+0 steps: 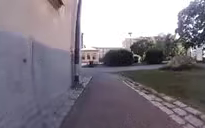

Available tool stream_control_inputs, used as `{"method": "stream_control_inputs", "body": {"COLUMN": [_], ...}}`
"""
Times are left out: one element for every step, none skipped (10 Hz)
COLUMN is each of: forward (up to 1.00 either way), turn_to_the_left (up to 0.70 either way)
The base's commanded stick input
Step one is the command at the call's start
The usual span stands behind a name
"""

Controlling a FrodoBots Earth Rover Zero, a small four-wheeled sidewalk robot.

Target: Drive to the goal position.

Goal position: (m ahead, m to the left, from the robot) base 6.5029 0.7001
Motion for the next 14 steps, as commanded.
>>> {"method": "stream_control_inputs", "body": {"forward": [0.6, 0.6, 0.6, 0.6, 0.6, 0.6, 0.6, 0.6, 0.6, 0.6, 0.6, 0.6, 0.6, 0.6], "turn_to_the_left": [0.0, 0.0, 0.0, 0.0, 0.0, 0.0, 0.0, 0.0, 0.0, 0.0, 0.0, 0.0, 0.0, 0.0]}}
